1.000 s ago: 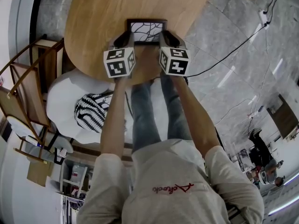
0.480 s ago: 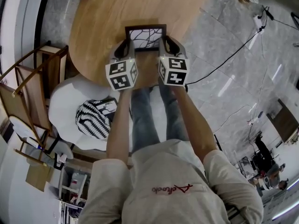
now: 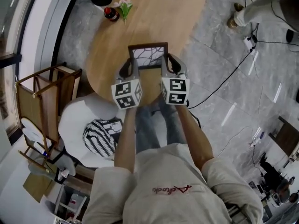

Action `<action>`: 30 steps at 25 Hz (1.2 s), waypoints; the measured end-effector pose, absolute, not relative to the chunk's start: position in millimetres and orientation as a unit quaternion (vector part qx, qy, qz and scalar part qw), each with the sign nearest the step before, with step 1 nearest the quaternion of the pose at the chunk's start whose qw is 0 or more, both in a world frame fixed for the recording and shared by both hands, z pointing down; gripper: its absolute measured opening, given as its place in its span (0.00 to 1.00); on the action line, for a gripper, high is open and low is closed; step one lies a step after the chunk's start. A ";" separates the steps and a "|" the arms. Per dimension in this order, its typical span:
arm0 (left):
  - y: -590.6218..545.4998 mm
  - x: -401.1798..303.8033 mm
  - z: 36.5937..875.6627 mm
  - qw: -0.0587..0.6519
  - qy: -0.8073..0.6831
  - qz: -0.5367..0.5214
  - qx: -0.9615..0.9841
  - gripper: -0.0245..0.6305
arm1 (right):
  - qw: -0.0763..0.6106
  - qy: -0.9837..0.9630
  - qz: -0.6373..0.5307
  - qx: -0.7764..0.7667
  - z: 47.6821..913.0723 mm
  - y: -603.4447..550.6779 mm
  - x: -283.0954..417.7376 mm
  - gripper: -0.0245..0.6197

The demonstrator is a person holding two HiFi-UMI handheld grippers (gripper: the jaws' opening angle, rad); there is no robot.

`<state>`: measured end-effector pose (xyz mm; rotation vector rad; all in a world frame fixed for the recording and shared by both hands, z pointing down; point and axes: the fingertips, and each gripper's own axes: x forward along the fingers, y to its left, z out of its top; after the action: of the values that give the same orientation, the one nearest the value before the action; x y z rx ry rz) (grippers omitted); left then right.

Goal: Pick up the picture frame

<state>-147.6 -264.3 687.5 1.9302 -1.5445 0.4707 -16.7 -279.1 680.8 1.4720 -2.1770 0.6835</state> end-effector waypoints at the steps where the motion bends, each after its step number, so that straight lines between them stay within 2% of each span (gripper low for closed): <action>1: -265.8 -146.4 673.3 0.302 -0.586 0.174 0.731 0.14 | 0.208 -0.787 0.239 0.530 665.9 -281.0 -15.6 0.16; 30: -290.2 -129.7 354.1 0.156 -0.626 0.075 0.760 0.15 | 0.103 -0.842 0.110 0.519 350.4 -312.8 -1.9 0.16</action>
<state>-129.7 -290.2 354.1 2.1772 -1.7933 0.2136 -1.9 -312.8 350.4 1.5304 -2.4830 0.3245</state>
